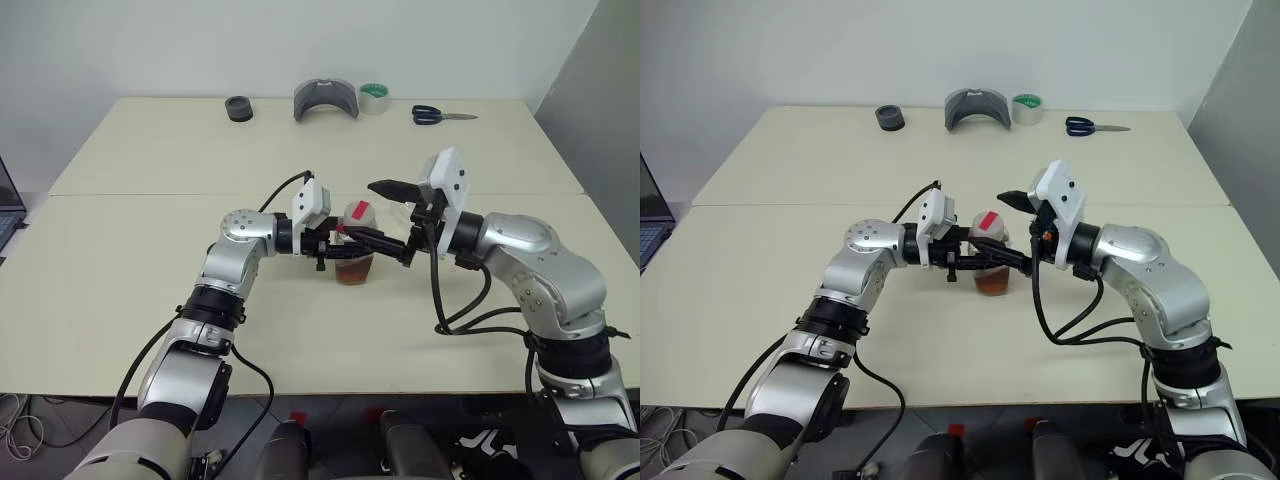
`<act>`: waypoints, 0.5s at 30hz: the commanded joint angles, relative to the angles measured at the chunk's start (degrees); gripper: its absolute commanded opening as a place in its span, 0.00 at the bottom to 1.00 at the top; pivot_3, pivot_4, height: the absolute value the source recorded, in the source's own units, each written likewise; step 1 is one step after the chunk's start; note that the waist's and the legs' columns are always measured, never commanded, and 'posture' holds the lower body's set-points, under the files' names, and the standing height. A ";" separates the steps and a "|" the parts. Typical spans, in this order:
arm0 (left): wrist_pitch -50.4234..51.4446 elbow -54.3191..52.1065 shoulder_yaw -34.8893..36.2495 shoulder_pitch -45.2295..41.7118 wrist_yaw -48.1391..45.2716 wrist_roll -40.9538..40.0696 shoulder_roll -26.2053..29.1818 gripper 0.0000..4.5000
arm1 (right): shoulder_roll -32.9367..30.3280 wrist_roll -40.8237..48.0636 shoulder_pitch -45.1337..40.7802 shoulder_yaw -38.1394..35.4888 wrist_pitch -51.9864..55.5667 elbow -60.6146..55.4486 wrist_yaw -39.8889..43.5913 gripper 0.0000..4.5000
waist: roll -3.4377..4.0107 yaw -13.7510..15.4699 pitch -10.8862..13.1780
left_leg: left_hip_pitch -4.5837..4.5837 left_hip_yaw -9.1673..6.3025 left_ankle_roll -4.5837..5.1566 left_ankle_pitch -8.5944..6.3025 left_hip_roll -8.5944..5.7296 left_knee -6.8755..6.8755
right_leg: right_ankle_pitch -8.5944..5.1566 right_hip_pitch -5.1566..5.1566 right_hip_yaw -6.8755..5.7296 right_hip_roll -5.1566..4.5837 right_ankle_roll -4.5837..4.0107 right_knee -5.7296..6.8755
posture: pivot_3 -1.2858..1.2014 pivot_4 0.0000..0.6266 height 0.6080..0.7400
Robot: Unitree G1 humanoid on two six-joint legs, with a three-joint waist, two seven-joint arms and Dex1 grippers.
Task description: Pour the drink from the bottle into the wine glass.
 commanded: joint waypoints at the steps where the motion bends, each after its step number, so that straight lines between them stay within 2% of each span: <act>1: 0.02 -2.03 1.39 -1.55 0.15 -1.23 0.19 0.39 | 1.64 -2.52 -0.11 1.80 -2.11 -3.66 -3.80 1.00 | 0.00 -0.06 0.00 | 0.00 0.01 0.00 0.00 0.00 0.00 | 0.00 0.00 0.00 0.00 0.00 0.00 | 0.52 0.24 1.00; 7: -0.02 -1.24 1.36 -1.96 0.20 -1.10 -0.03 0.39 | 3.43 -8.03 -0.43 5.10 -5.60 -1.15 -7.03 1.00 | 0.00 -0.02 0.00 | 0.02 0.01 0.00 0.00 -0.01 0.02 | 0.00 0.00 0.00 0.00 0.00 0.04 | 0.52 0.24 1.00; 15: 0.01 -1.39 1.60 -1.80 0.26 -1.27 0.08 0.39 | 3.44 -8.59 0.64 2.22 -6.02 0.07 -8.30 1.00 | 0.00 -0.01 0.00 | 0.01 0.02 0.00 0.00 -0.01 0.00 | 0.00 -0.01 0.01 0.00 0.00 0.01 | 0.52 0.24 1.00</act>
